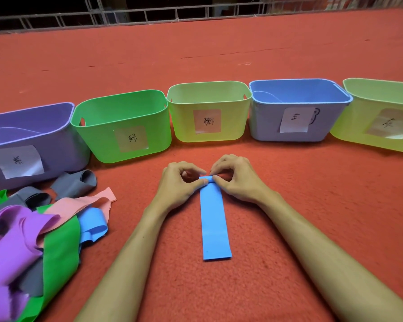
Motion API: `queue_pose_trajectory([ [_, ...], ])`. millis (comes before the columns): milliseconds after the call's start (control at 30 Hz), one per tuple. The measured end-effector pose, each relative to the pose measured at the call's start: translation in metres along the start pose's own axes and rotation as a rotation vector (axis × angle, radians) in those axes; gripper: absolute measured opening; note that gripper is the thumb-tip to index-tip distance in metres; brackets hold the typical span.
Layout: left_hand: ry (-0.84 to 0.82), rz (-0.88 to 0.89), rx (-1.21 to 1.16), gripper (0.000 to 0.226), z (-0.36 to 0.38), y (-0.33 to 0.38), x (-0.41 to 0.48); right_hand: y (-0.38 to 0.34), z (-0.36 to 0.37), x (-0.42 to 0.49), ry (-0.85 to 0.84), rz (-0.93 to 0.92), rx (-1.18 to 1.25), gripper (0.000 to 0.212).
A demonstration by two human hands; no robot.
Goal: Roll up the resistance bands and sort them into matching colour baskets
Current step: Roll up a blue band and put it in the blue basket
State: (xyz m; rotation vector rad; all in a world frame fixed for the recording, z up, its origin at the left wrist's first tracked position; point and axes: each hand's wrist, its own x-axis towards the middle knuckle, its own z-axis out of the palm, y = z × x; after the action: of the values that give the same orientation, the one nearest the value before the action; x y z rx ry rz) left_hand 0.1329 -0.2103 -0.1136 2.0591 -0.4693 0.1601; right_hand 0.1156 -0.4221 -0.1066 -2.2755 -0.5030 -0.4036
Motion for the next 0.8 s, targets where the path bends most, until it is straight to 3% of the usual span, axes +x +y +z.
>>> queue_pose_trajectory([
  [267,-0.021,-0.008,0.006,0.004,0.0007,0.0064,-0.0005,-0.0024,-0.0033,-0.0002,-0.030,0.009,0.047,0.016],
  [533,-0.093,-0.014,-0.074,0.013,-0.0020,0.0073,-0.0003,-0.0010,-0.0065,0.0009,-0.059,0.130,0.146,0.008],
  [800,-0.184,-0.050,-0.066,0.025,-0.0054,0.0036,0.0019,0.0005,-0.0077,0.0027,-0.116,0.096,0.095,0.013],
])
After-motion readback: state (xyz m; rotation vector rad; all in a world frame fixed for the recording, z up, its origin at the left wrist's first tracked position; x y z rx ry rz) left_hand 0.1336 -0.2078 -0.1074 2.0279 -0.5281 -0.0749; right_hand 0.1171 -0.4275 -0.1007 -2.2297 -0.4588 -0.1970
